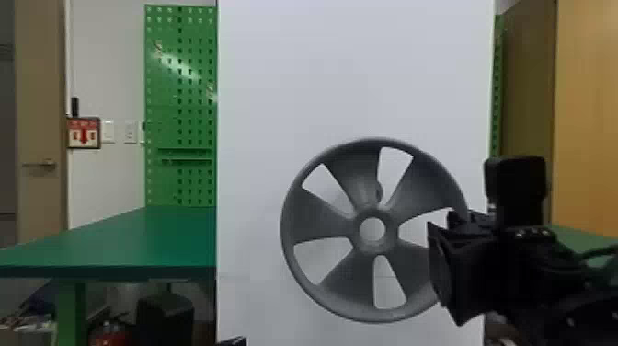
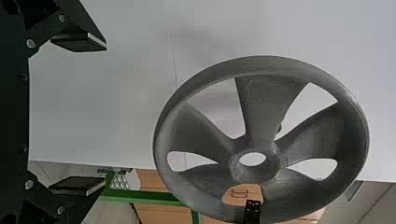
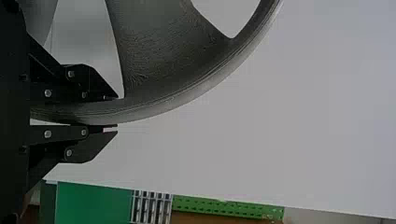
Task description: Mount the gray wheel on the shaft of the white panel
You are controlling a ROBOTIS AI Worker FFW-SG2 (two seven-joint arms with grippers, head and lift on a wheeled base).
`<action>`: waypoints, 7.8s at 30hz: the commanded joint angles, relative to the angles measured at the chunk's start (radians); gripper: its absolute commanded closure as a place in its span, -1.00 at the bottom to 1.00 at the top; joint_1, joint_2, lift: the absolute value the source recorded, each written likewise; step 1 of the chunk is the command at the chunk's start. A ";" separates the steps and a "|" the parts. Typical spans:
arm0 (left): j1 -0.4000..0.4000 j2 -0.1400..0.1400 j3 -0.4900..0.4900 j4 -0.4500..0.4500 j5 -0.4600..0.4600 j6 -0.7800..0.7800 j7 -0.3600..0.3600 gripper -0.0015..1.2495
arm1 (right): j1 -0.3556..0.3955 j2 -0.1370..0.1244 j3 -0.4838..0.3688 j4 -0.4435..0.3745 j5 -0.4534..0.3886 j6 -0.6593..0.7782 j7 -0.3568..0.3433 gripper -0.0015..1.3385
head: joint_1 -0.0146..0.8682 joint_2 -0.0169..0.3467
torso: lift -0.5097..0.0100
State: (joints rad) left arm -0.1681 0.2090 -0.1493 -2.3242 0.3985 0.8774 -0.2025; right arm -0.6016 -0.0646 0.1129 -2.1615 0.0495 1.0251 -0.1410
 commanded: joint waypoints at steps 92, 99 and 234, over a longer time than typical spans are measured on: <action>-0.037 0.012 -0.044 0.020 -0.001 0.009 0.000 -0.60 | -0.144 -0.021 0.005 0.118 -0.243 -0.028 -0.304 0.76 | -0.88 -0.69 | -1.00; -0.039 0.012 -0.046 0.020 -0.001 0.009 0.000 -0.60 | -0.152 -0.029 -0.001 0.147 -0.238 -0.057 -0.292 0.76 | -0.88 -0.69 | -1.00; -0.057 0.020 -0.065 0.032 0.008 0.008 0.000 -0.60 | -0.265 0.028 -0.075 0.577 -0.289 -0.333 -0.166 0.77 | -0.88 -0.69 | -1.00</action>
State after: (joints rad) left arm -0.2254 0.2284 -0.2150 -2.2917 0.4065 0.8851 -0.2025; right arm -0.8641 -0.0410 0.0416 -1.5931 -0.2322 0.6913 -0.2991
